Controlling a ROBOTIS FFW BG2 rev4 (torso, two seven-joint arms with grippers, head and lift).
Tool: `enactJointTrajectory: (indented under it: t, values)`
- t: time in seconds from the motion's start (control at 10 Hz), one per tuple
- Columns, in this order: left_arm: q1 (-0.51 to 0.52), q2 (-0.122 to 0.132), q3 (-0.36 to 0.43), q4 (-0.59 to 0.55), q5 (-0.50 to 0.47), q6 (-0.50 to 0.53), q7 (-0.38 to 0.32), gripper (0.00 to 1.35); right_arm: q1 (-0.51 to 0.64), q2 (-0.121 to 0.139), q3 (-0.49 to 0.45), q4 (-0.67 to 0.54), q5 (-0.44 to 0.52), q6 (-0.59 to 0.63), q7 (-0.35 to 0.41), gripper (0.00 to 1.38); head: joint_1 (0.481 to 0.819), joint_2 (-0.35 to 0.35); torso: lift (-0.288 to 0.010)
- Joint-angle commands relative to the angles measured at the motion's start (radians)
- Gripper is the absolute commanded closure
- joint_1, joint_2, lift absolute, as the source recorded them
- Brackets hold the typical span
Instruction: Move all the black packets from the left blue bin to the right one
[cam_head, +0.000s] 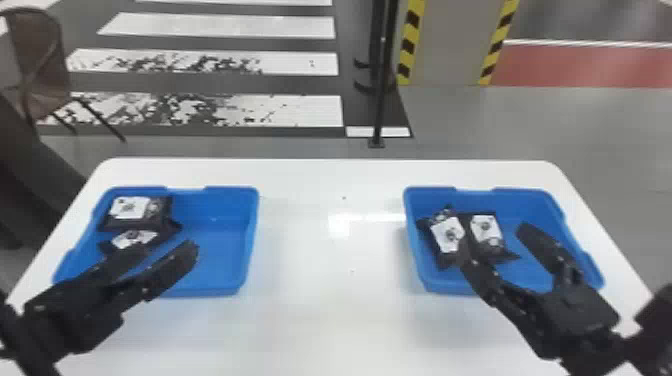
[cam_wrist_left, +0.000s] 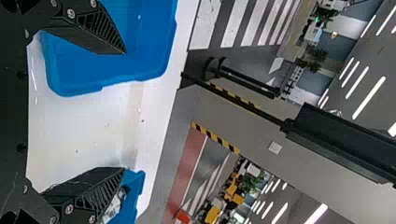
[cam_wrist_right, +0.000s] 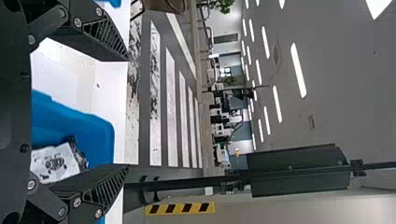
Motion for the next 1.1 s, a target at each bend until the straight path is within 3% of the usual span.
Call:
enactJointTrajectory:
  t: [0.0,0.2,0.3,0.5,0.7,0.8,1.0]
  values:
    - [-0.036,0.011,0.041,0.0,-0.091,0.053,0.0,0.18,0.147,0.015,0.035,-0.162,0.006,-0.004,0.002,0.21,0.695,0.029,-0.14]
    - [-0.139,0.042,0.084,0.017,-0.281,0.134,0.0,0.19,0.245,0.015,0.067,-0.275,0.006,-0.011,0.007,0.22,0.695,0.17,-0.14]
    - [-0.203,0.054,0.1,0.068,-0.347,0.156,0.009,0.19,0.245,0.014,0.067,-0.28,-0.006,-0.011,0.008,0.22,0.695,0.241,-0.14]
    - [-0.341,0.082,0.1,0.211,-0.422,0.247,0.028,0.19,0.24,0.012,0.075,-0.268,-0.03,-0.011,0.01,0.22,0.695,0.321,-0.14]
    - [-0.49,0.117,0.052,0.397,-0.488,0.289,0.032,0.19,0.23,0.012,0.077,-0.253,-0.046,-0.011,0.011,0.22,0.695,0.35,-0.14]
    - [-0.567,0.145,-0.015,0.483,-0.504,0.321,0.032,0.18,0.226,0.012,0.085,-0.243,-0.06,-0.009,0.011,0.22,0.695,0.35,-0.14]
    - [-0.667,0.158,-0.087,0.611,-0.544,0.321,0.037,0.18,0.211,0.012,0.091,-0.231,-0.066,0.001,0.02,0.22,0.695,0.344,-0.14]
